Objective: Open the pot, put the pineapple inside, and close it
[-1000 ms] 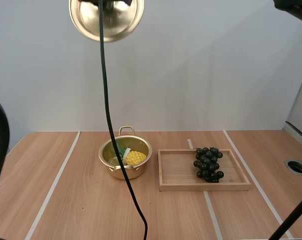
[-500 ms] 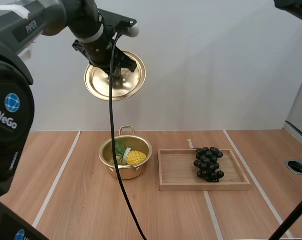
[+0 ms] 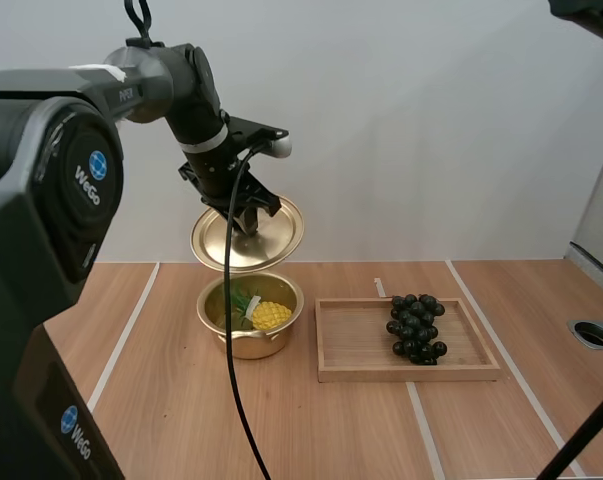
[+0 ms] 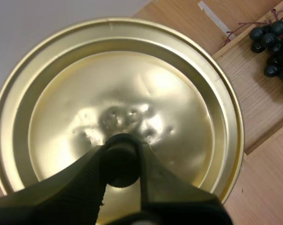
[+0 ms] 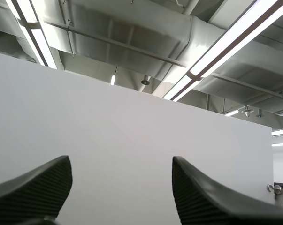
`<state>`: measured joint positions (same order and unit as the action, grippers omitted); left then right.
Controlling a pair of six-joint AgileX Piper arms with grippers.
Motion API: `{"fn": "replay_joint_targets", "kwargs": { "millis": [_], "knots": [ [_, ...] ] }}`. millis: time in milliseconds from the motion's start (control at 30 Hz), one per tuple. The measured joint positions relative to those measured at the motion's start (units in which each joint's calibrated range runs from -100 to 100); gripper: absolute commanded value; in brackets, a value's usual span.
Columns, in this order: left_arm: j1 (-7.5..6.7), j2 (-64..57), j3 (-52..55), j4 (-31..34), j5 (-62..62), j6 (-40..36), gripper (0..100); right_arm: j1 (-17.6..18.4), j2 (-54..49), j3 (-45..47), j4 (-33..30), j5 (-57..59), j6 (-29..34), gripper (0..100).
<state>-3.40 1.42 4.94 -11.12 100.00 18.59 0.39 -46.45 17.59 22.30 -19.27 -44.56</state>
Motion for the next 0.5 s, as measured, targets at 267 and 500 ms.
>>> {"fn": "replay_joint_targets", "kwargs": {
  "millis": [267, 500],
  "knots": [
    [0.00, 5.24, 0.41, -0.93, 0.00, 0.84, 0, 0.00, 0.00, 0.00, 0.00, 0.85, 0.00, 100],
    [0.00, 7.09, 3.54, 0.11, 0.00, 1.45, 0, 0.00, 0.00, 0.00, 0.00, 1.23, -1.01, 100]
  ]
}}
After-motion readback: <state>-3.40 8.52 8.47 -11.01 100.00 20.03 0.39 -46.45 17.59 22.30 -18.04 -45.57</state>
